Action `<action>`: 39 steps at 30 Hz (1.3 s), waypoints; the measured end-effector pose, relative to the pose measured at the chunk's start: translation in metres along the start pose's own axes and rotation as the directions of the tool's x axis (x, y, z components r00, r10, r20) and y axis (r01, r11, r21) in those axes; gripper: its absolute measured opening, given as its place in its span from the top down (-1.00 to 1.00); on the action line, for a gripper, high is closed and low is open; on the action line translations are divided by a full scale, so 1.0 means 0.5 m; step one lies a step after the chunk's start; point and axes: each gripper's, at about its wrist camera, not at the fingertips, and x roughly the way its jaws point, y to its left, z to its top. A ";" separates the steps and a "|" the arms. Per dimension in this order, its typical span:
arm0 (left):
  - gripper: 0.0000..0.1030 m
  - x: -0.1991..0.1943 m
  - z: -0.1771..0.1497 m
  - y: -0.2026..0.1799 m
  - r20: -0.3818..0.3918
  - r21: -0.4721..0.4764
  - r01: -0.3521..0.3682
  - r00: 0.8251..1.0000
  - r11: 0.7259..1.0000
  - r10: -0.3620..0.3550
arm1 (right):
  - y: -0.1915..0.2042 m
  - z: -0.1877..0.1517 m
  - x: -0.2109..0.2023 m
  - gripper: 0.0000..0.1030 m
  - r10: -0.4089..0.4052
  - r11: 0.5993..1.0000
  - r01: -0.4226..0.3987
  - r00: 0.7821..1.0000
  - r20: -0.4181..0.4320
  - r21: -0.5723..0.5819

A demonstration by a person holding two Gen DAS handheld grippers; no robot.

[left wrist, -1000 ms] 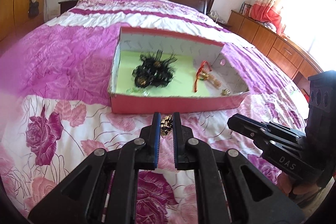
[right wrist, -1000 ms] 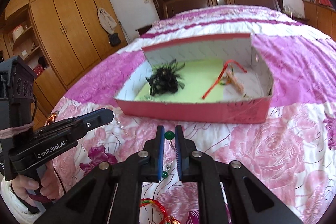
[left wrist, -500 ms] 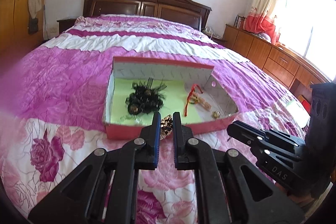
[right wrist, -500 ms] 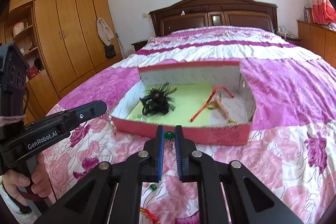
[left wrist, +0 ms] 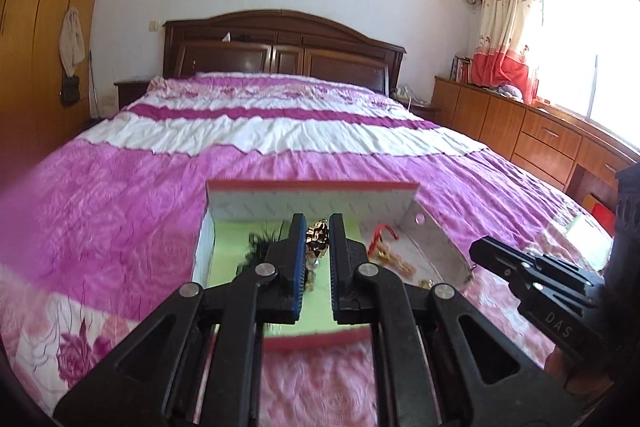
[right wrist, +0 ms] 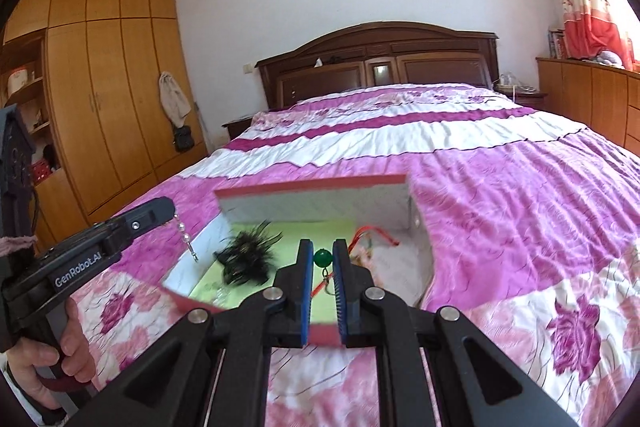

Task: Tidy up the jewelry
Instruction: 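Carry the gold earring in the left tool and the green earring in the right tool into the box, then open both tools to release the earrings into the box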

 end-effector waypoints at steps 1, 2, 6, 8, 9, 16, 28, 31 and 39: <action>0.95 0.007 0.001 0.000 0.005 0.001 -0.002 1.000 1.000 0.002 | -0.004 0.004 0.006 0.78 -0.006 1.000 0.006 1.000 0.002 0.001; 0.95 0.013 0.002 0.001 0.006 -0.001 -0.002 1.000 1.000 0.002 | -0.009 0.009 0.015 0.78 -0.015 1.000 0.015 1.000 0.004 0.001; 0.95 0.046 -0.001 0.006 -0.008 -0.008 -0.006 1.000 1.000 0.006 | -0.022 0.021 0.047 0.78 -0.038 0.999 0.038 0.999 -0.010 0.001; 0.95 0.061 -0.007 0.008 -0.022 -0.005 -0.013 1.000 1.000 0.013 | -0.026 0.022 0.070 0.78 -0.048 0.999 0.048 0.998 -0.029 -0.005; 0.95 0.070 -0.012 0.009 -0.034 -0.004 -0.016 0.999 1.000 0.016 | -0.026 0.019 0.077 0.78 -0.049 0.999 0.049 0.998 -0.041 -0.008; 0.95 0.131 -0.050 0.021 -0.141 0.005 -0.039 0.989 0.999 0.040 | -0.037 -0.012 0.143 0.78 -0.073 0.997 0.072 0.985 -0.155 -0.017; 0.83 0.168 -0.079 0.020 -0.266 -0.001 -0.046 0.963 0.999 0.044 | -0.048 -0.037 0.180 0.74 -0.102 0.995 0.103 0.964 -0.247 -0.011; 0.61 0.161 -0.083 0.019 -0.272 -0.002 -0.053 0.961 0.999 0.050 | -0.046 -0.036 0.179 0.52 -0.092 0.996 0.094 0.964 -0.248 -0.003; 0.52 0.127 -0.077 0.013 -0.264 0.004 -0.044 0.963 0.999 0.044 | -0.038 -0.026 0.141 0.29 -0.042 0.998 0.049 0.976 -0.213 0.030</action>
